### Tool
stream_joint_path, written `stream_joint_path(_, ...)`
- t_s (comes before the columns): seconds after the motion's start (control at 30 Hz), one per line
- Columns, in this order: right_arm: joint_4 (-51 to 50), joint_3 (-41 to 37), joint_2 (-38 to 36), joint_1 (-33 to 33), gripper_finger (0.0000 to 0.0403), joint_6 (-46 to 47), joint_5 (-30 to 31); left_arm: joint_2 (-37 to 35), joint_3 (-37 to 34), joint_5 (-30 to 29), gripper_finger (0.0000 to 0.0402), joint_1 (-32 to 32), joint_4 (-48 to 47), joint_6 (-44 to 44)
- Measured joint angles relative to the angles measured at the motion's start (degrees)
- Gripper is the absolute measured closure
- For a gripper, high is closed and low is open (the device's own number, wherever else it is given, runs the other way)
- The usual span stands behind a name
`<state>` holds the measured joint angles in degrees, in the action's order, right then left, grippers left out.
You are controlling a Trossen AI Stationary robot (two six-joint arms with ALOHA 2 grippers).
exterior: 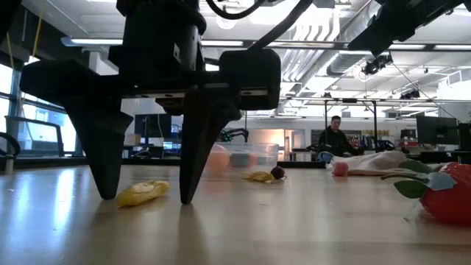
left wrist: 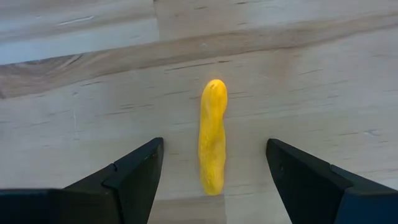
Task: Pick and placing Produce into tupperware
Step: Put the yellow corn into the transparent bin
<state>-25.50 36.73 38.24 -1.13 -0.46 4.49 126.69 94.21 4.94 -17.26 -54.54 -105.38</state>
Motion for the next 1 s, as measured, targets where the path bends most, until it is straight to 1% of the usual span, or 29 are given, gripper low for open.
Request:
stream_joint_path(0.2,0.0,0.0,0.0,0.0,0.0402,0.0,0.0,0.0,0.0,-0.5,0.013,0.0,-0.3,-0.1)
stream_joint_path(0.5,0.0,0.0,0.0,0.0,0.0402,0.0,0.0,0.0,0.0,-1.5,0.0191,0.0,-0.9,-1.6)
stream_joint_path(1.0,0.0,0.0,0.0,0.0,0.0402,0.0,0.0,0.0,-0.1,-1.5,0.0242,0.0,-0.9,-1.7)
